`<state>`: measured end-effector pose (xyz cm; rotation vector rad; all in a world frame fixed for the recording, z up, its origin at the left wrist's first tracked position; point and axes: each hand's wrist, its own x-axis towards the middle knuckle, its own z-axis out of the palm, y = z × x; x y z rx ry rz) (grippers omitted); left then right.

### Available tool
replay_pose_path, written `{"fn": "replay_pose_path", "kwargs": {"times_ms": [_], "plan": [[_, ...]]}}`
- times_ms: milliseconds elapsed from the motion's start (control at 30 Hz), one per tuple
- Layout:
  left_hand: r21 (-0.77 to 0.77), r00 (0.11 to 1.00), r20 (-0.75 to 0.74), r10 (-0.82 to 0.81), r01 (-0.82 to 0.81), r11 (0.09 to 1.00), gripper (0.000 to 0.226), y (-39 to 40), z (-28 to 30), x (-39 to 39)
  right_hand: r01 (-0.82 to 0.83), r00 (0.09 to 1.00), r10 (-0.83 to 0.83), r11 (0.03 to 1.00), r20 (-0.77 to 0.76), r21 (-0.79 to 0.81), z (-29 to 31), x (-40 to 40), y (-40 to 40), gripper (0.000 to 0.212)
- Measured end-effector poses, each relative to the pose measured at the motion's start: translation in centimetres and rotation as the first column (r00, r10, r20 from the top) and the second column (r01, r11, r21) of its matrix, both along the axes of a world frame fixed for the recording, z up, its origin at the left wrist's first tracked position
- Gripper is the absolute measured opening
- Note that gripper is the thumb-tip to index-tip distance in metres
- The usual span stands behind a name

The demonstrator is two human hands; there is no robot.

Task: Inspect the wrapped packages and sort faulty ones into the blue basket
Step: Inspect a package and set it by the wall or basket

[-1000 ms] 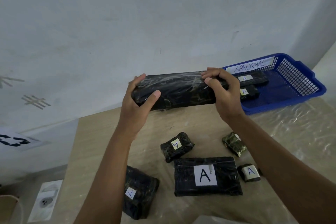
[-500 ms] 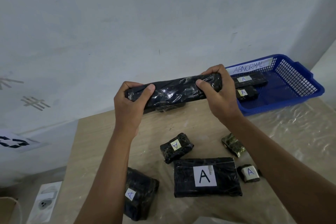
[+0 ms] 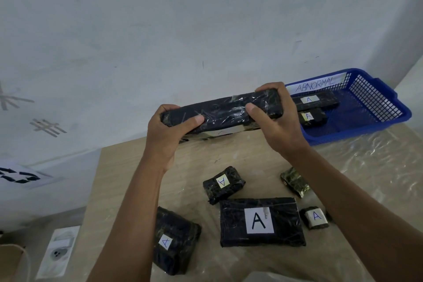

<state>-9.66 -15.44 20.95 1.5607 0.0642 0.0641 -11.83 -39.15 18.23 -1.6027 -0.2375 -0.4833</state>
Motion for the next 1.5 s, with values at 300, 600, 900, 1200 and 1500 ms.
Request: {"fn": "replay_pose_path", "kwargs": {"times_ms": [300,600,900,1200,1500], "plan": [[-0.035,0.997,-0.04,0.06,-0.061,0.997,0.071,-0.4,-1.4,0.1,0.021,0.999,-0.024,0.995,0.023,0.098,-0.3,0.7,0.3,0.019],[0.633,0.971,0.214,-0.108,-0.054,0.772,0.071,-2.3,-0.9,-0.7,0.319,0.948,-0.318,0.947,0.015,-0.033,-0.3,1.3,0.5,0.033],[0.739,0.876,0.418,-0.24,-0.175,0.651,0.067,-7.7,-1.9,0.5,0.305,0.952,-0.294,0.939,0.084,-0.162,1.2,0.9,1.9,0.047],[0.336,0.893,0.448,0.036,-0.206,0.919,0.04,-7.2,-2.3,0.4,0.244,0.965,-0.217,0.948,-0.144,0.206,2.0,0.7,1.5,0.026],[-0.018,0.991,0.102,-0.092,0.094,0.995,0.066,-9.1,-1.6,-1.0,0.257,0.926,-0.025,0.774,-0.378,0.579,2.8,0.4,3.7,0.027]]}}
